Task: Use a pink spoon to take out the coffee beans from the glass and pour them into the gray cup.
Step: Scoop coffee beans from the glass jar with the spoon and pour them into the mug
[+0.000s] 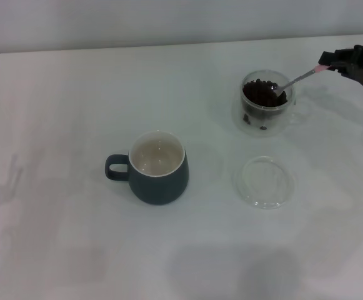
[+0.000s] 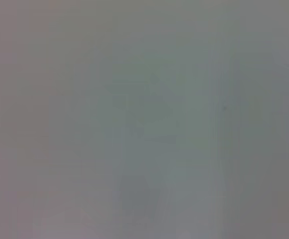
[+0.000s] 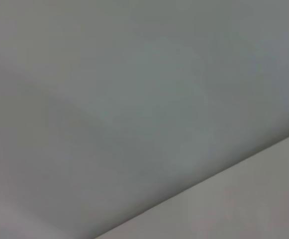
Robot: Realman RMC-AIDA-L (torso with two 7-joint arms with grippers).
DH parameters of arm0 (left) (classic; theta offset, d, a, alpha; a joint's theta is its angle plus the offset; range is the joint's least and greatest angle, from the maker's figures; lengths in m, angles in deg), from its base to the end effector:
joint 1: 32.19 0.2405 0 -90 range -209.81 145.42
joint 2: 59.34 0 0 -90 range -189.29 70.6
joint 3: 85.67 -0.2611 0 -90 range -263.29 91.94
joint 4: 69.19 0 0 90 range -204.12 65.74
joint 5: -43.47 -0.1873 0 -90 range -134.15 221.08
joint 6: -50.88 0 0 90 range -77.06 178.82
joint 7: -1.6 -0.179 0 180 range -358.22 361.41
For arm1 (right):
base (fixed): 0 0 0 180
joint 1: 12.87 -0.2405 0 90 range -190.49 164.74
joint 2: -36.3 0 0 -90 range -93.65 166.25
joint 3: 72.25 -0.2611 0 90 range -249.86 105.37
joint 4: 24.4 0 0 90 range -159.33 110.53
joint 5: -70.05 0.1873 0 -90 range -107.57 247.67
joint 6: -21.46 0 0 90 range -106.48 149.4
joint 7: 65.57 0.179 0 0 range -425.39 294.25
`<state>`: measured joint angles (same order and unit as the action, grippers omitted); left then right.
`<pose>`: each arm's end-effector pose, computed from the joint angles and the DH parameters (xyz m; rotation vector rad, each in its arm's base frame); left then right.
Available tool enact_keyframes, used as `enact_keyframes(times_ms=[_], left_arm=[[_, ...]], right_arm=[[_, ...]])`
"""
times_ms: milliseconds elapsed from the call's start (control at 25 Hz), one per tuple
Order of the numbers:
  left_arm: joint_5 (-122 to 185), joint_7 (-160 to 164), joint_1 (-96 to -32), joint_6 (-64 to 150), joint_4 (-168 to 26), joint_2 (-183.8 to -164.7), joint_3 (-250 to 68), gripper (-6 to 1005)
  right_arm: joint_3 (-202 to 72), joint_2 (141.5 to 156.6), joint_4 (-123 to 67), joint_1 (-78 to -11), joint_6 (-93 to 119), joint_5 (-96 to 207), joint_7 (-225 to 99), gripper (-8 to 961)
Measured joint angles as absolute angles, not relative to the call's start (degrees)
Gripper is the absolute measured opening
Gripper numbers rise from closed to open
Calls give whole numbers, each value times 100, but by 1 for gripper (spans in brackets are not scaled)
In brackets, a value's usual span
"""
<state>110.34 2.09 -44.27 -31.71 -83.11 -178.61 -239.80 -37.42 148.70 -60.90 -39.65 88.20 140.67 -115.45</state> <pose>-0.3242 0.2724 -0.0095 -1.5397 -0.4548 -0.7146 0.3284 0.3785 0.0509 -1.7581 1.7166 0.8613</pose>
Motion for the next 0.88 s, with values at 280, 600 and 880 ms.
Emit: enact_keyframes(times_ms=[280, 600, 880], left_arm=[[11038, 197, -4462, -3175, -8302, -17861, -23966, 799], [11070, 184, -4492, -3182, -8241, -17854, -23965, 799], [11071, 183, -4502, -3183, -8223, -17852, -23966, 800]], right_arm=[[-3820, 14746, -5694, -3984, 8790, 14290, -11253, 220], [-3824, 14530, -5254, -3936, 8947, 14813, -11223, 226], [-3815, 14403, -5106, -4000, 9365, 14857, -11051, 232]])
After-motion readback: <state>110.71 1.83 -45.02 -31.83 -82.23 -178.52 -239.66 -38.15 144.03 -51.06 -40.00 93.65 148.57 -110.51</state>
